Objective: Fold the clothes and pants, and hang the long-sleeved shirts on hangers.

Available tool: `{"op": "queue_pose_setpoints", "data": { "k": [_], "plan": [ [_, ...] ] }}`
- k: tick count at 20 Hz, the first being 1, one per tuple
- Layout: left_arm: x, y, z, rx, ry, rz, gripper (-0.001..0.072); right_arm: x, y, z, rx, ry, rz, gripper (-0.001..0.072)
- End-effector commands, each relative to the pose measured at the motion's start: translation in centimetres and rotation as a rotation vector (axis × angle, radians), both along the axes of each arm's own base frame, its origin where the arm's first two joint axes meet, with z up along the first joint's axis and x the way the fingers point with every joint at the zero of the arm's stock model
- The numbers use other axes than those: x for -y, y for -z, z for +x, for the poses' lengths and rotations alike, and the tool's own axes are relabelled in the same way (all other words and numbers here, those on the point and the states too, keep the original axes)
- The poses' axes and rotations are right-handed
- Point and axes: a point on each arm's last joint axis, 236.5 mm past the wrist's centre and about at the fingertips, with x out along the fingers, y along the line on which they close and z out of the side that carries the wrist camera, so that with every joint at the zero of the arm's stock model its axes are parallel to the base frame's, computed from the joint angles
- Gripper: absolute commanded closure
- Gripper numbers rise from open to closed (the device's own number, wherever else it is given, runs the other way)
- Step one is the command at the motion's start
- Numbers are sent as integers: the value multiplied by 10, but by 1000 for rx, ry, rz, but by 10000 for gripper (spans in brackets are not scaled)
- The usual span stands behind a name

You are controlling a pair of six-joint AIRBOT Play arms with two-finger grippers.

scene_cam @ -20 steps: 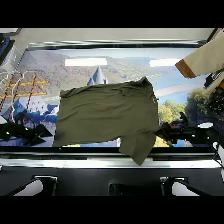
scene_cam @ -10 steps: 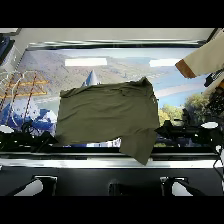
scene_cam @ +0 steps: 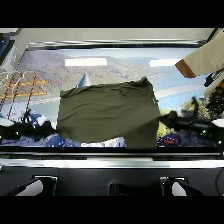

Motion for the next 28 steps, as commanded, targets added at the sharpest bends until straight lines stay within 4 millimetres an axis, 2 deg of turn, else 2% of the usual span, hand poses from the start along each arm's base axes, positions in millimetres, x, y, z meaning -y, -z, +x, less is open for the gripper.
{"op": "queue_pose_setpoints", "data": {
  "k": [1,2,3,4,5,6,7,8,9,10,12,14,16,18,20,21,23,26,28],
  "plan": [
    [10,-133,85,374,25,18,690,2,-153,32,409,37,-29,681],
    [10,-201,106,538,45,65,690,2,-205,32,525,33,-74,681],
    [12,-268,116,699,66,114,690,1,-259,26,641,33,-125,681],
    [14,-342,114,866,72,161,690,-3,-308,16,743,36,-168,681],
    [17,-405,103,1013,78,208,689,-9,-357,-2,847,36,-212,681],
    [18,-463,83,1146,74,275,689,-16,-396,-21,932,43,-247,680],
    [16,-506,61,1241,51,341,689,-24,-434,-44,1014,54,-276,680],
    [13,-543,36,1321,10,404,690,-31,-464,-67,1079,72,-301,680],
    [8,-569,13,1371,-41,455,690,-37,-486,-86,1126,93,-318,680],
    [1,-587,-7,1406,-102,495,689,-40,-503,-103,1163,119,-338,680],
    [-13,-601,-34,1430,-206,539,690,-40,-519,-118,1188,173,-339,680],
    [-18,-590,-38,1388,-224,557,690,-33,-515,-112,1155,202,-346,680],
    [-22,-558,-17,1285,-195,544,690,-20,-497,-90,1070,214,-359,680],
    [-29,-506,16,1126,-153,521,690,-10,-462,-57,933,158,-362,680],
    [-35,-442,54,950,-114,479,689,8,-411,-9,751,129,-316,680],
    [-36,-407,74,868,-88,461,690,19,-381,16,658,128,-277,680],
    [-36,-332,114,719,-37,426,690,34,-297,73,444,124,-231,680],
    [-24,-219,170,557,51,399,690,12,-154,142,227,56,-296,679],
    [-18,-154,205,487,75,388,690,4,-78,187,145,99,-369,679]
  ]
}}
